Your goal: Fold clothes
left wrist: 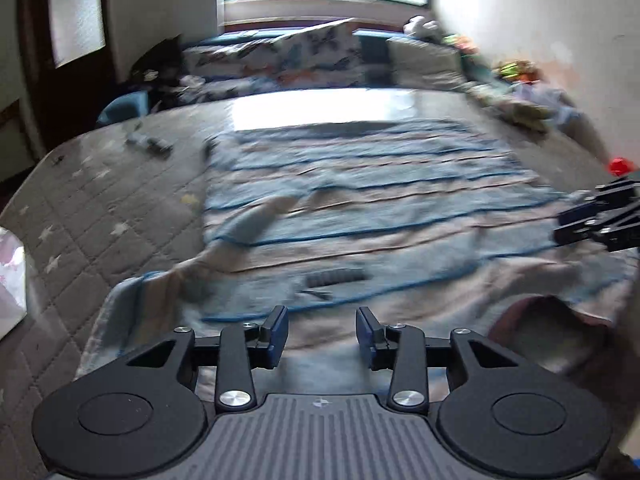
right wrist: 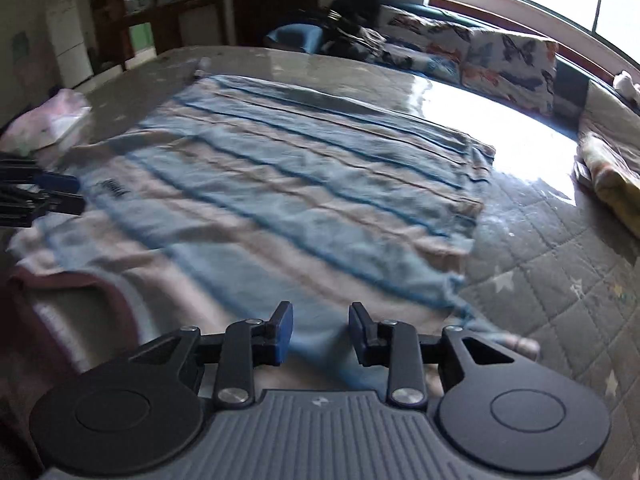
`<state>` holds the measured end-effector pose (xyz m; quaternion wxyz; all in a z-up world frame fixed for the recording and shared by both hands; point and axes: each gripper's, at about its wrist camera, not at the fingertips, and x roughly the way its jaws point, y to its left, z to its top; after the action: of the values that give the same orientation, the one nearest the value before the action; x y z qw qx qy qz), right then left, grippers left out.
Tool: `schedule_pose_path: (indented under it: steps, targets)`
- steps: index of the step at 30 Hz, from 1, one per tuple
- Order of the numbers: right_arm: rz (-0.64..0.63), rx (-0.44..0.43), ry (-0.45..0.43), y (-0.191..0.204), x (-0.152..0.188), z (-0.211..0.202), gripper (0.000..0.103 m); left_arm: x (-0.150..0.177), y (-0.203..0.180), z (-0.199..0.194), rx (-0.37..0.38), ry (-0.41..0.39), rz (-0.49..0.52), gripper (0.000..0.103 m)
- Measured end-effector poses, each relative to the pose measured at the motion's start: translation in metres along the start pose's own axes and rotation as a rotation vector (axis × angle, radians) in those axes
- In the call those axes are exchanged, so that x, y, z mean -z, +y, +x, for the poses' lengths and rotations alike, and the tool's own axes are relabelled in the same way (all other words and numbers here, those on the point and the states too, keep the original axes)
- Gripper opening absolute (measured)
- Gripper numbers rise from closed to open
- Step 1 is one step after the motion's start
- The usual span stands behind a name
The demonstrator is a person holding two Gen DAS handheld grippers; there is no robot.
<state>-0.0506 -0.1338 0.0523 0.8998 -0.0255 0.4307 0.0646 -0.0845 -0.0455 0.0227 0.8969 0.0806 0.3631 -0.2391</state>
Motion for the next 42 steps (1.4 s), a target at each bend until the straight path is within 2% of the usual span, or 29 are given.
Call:
schedule_pose_path:
  steps: [4,8,14,16,17,19,21,23,29,32,37,42]
  targets:
    - [-0.033,-0.080,-0.043,0.025,0.002,-0.021,0.031,0.004,-0.026,-0.016,0.115,-0.030,0.046,0.040]
    - [-0.082,-0.170,-0.055,0.053,0.003,-0.027,0.031,0.010,-0.043,-0.017,0.178,-0.028,0.074,0.040]
    - [-0.135,-0.150,-0.060,0.075,0.008,-0.010,0.030,0.020,-0.053,-0.016,0.193,-0.013,0.129,0.040]
    - [-0.130,-0.144,-0.053,0.076,0.010,-0.005,0.020,0.023,-0.053,-0.014,0.186,0.002,0.133,0.039]
    - [-0.130,-0.137,-0.047,0.077,0.011,-0.001,0.011,0.025,-0.053,-0.013,0.183,0.009,0.135,0.036]
    - [-0.130,-0.128,-0.047,0.078,0.012,-0.001,0.002,0.028,-0.053,-0.012,0.177,0.024,0.139,0.022]
    - [-0.159,-0.130,-0.065,0.081,0.016,-0.010,0.001,0.030,-0.052,-0.014,0.182,0.029,0.142,0.011]
    - [-0.192,-0.133,-0.085,0.084,0.020,-0.021,0.001,0.032,-0.050,-0.019,0.191,0.026,0.147,0.011]
    - [-0.198,-0.165,-0.021,0.085,0.026,-0.013,0.002,0.037,-0.049,-0.022,0.211,0.052,0.161,0.011]
    - [-0.198,-0.196,-0.026,0.082,0.022,-0.020,0.003,0.033,-0.041,-0.030,0.223,0.045,0.142,0.012]
    - [-0.097,-0.214,-0.101,0.064,0.003,-0.031,0.010,0.015,-0.012,-0.032,0.155,-0.007,0.026,0.012]
    - [-0.011,-0.208,-0.097,0.054,-0.005,-0.007,0.011,-0.007,0.018,-0.006,0.052,-0.029,-0.093,0.012]
